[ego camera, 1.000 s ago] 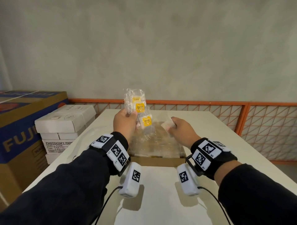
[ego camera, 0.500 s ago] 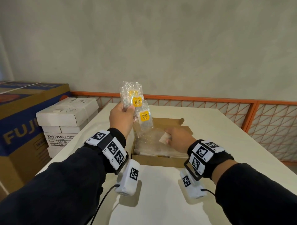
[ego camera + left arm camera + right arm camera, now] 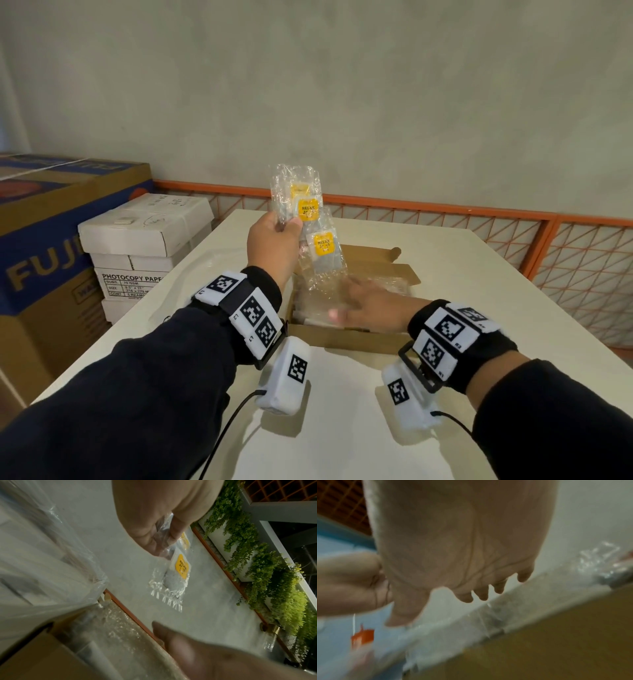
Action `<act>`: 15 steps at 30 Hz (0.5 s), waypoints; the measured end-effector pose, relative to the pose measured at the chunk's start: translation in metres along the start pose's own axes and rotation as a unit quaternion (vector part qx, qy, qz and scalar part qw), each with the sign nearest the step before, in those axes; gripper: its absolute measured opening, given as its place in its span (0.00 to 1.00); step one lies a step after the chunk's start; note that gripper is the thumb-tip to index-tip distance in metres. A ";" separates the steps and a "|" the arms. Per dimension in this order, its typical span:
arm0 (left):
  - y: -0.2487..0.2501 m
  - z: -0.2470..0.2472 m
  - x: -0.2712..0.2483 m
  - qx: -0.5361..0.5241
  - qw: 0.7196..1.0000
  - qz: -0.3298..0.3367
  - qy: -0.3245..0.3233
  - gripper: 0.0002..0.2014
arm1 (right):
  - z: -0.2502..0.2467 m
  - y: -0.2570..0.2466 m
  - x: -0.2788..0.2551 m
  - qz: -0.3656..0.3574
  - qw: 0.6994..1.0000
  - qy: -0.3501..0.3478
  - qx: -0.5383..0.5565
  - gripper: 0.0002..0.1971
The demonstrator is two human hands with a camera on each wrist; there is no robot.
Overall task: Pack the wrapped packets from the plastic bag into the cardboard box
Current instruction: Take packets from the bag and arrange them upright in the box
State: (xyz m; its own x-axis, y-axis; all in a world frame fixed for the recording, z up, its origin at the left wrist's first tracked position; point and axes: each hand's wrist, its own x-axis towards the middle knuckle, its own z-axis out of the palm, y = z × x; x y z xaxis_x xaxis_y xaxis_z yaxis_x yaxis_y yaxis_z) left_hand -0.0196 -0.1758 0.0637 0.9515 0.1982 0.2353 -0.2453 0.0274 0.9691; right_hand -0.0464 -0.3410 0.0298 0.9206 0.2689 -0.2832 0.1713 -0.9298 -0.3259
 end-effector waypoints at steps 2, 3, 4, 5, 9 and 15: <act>0.002 0.003 -0.003 -0.009 1.000 -0.014 -0.011 0.05 | -0.010 -0.005 -0.007 -0.047 0.982 0.077 0.168 0.44; 0.003 0.005 -0.006 -0.018 0.999 -0.023 -0.018 0.04 | -0.013 -0.009 -0.009 -0.062 0.967 0.127 0.211 0.38; 0.002 0.008 -0.008 -0.028 0.999 -0.033 -0.027 0.06 | -0.016 -0.012 -0.010 -0.064 0.957 0.169 0.228 0.30; 0.001 0.011 -0.009 -0.038 0.998 -0.041 -0.038 0.09 | -0.018 -0.013 -0.009 -0.072 0.946 0.208 0.237 0.21; 0.004 0.016 -0.016 -0.081 0.994 -0.053 -0.046 0.12 | -0.021 -0.011 -0.008 -0.076 0.931 0.256 0.250 0.12; 0.004 0.002 -0.008 -0.090 0.995 -0.049 -0.009 0.11 | -0.029 0.004 -0.012 -0.050 0.941 0.286 0.176 0.16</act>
State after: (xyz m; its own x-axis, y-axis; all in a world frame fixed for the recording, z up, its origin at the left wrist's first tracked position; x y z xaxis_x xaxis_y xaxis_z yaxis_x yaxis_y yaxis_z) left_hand -0.0280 -0.1797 0.0663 0.9755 0.1676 0.1428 -0.1784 0.2213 0.9588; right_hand -0.0463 -0.3547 0.0581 0.9616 0.0770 0.2633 0.2322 -0.7393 -0.6321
